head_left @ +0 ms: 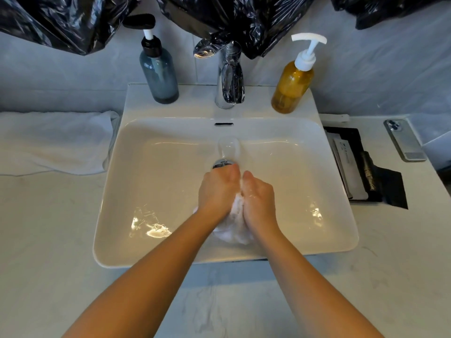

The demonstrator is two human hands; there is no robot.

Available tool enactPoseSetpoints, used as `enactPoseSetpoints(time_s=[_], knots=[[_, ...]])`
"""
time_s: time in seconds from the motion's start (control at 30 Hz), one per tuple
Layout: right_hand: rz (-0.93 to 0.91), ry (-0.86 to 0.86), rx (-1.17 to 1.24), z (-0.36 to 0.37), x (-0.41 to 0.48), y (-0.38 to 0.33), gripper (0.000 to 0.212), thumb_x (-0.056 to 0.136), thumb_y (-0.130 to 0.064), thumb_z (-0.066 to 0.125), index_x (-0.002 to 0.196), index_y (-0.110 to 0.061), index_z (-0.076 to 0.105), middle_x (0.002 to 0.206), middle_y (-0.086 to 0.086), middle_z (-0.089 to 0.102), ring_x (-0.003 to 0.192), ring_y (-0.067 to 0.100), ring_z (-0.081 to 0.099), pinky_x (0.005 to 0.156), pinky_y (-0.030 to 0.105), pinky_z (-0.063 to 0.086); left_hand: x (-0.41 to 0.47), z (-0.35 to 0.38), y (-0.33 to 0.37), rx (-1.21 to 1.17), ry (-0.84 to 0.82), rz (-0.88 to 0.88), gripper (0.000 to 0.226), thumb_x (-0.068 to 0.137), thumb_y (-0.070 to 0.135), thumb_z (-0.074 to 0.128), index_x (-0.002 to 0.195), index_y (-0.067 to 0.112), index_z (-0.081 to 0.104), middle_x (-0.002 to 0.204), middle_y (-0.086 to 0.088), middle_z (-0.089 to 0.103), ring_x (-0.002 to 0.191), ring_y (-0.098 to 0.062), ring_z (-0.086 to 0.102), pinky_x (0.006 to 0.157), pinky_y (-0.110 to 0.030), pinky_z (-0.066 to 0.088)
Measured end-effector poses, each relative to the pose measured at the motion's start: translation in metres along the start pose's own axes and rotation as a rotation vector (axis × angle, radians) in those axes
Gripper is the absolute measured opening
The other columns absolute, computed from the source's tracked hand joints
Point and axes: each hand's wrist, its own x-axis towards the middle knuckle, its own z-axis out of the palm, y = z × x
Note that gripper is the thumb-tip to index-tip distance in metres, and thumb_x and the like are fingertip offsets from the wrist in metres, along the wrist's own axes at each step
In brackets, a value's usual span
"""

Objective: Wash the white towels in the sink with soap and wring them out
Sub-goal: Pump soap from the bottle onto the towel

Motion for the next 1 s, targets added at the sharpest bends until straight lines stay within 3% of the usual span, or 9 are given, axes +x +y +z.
enactPoseSetpoints(time_s=[0.1,0.17,0.27,0.33,0.43,0.57,0.67,0.83,1.0], knots=[[-0.056,-0.038,-0.243,-0.012,0.020,0.004,0.052,0.106,-0.026,0.040,0.054,-0.021,0.045,0.055,-0.004,0.050,0.057,0.015,0.047,0.063,0.032,0.039,-0.021,-0.008,-0.003,0.095,-0.105,0.166,0.045,0.098,0.033,0.044,0.054,0.024,0.049,0.060,-0.001,0.056,0.065,-0.023,0.055,0.065,-0.040,0.044],[-0.105,-0.104,-0.519,-0.020,0.032,0.008,0.053,0.107,-0.031,0.035,0.055,-0.021,0.042,0.058,-0.001,0.049,0.064,0.023,0.050,0.067,0.037,0.040,-0.017,-0.023,-0.007,0.405,-0.127,0.278,0.047,0.100,0.040,0.042,0.055,0.026,0.046,0.066,-0.003,0.056,0.073,-0.030,0.057,0.064,-0.038,0.038],[-0.121,-0.167,-0.833,-0.025,0.040,0.008,0.049,0.106,-0.044,0.030,0.065,-0.021,0.045,0.065,-0.001,0.051,0.073,0.028,0.057,0.069,0.036,0.041,0.008,-0.050,-0.027,0.843,0.033,0.395,0.038,0.099,0.051,0.037,0.077,0.022,0.049,0.080,-0.001,0.053,0.078,-0.026,0.055,0.063,-0.034,0.037],[-0.122,-0.218,-0.993,-0.023,0.042,0.007,0.044,0.104,-0.052,0.030,0.084,-0.020,0.051,0.079,-0.001,0.056,0.078,0.025,0.056,0.072,0.036,0.041,0.016,-0.062,-0.054,1.030,0.043,0.421,0.047,0.097,0.058,0.030,0.100,0.018,0.055,0.098,-0.003,0.056,0.089,-0.023,0.054,0.072,-0.035,0.043],[-0.131,-0.261,-1.154,-0.021,0.043,-0.002,0.042,0.101,-0.056,0.035,0.117,-0.020,0.051,0.109,0.003,0.056,0.097,0.025,0.055,0.086,0.040,0.043,0.013,-0.069,-0.094,0.997,-0.004,0.343,0.068,0.090,0.063,0.013,0.121,0.018,0.054,0.118,-0.006,0.057,0.105,-0.026,0.052,0.088,-0.041,0.041],[-0.337,-0.143,-1.072,-0.021,0.046,-0.040,0.035,0.101,-0.039,0.046,0.130,-0.021,0.050,0.130,0.004,0.051,0.115,0.026,0.051,0.095,0.042,0.036,0.016,-0.062,-0.093,0.986,0.015,0.262,0.067,0.092,0.062,0.011,0.128,0.019,0.048,0.130,-0.005,0.049,0.118,-0.027,0.046,0.095,-0.042,0.036],[-0.487,-0.045,-0.877,-0.021,0.052,-0.074,0.032,0.099,-0.027,0.053,0.129,-0.018,0.053,0.133,0.004,0.051,0.121,0.025,0.049,0.100,0.040,0.035,0.019,-0.059,-0.087,1.005,-0.016,0.237,0.049,0.101,0.054,0.025,0.135,0.021,0.040,0.142,-0.003,0.038,0.129,-0.025,0.036,0.103,-0.041,0.033],[-0.890,0.217,-0.542,-0.017,0.069,-0.131,0.044,0.086,-0.014,0.060,0.129,-0.009,0.054,0.132,0.008,0.055,0.124,0.026,0.051,0.102,0.048,0.042,0.020,-0.059,-0.087,1.015,-0.060,0.198,0.053,0.102,0.053,0.022,0.145,0.023,0.029,0.155,-0.003,0.022,0.144,-0.024,0.019,0.110,-0.044,0.029],[-0.989,-0.052,-0.857,0.008,0.097,-0.177,0.051,0.098,-0.021,0.057,0.146,-0.012,0.043,0.153,0.006,0.043,0.145,0.025,0.035,0.116,0.043,0.025,0.022,-0.059,-0.086,1.024,-0.061,0.197,0.055,0.102,0.054,0.020,0.147,0.023,0.029,0.160,-0.003,0.018,0.148,-0.024,0.014,0.110,-0.045,0.028]])
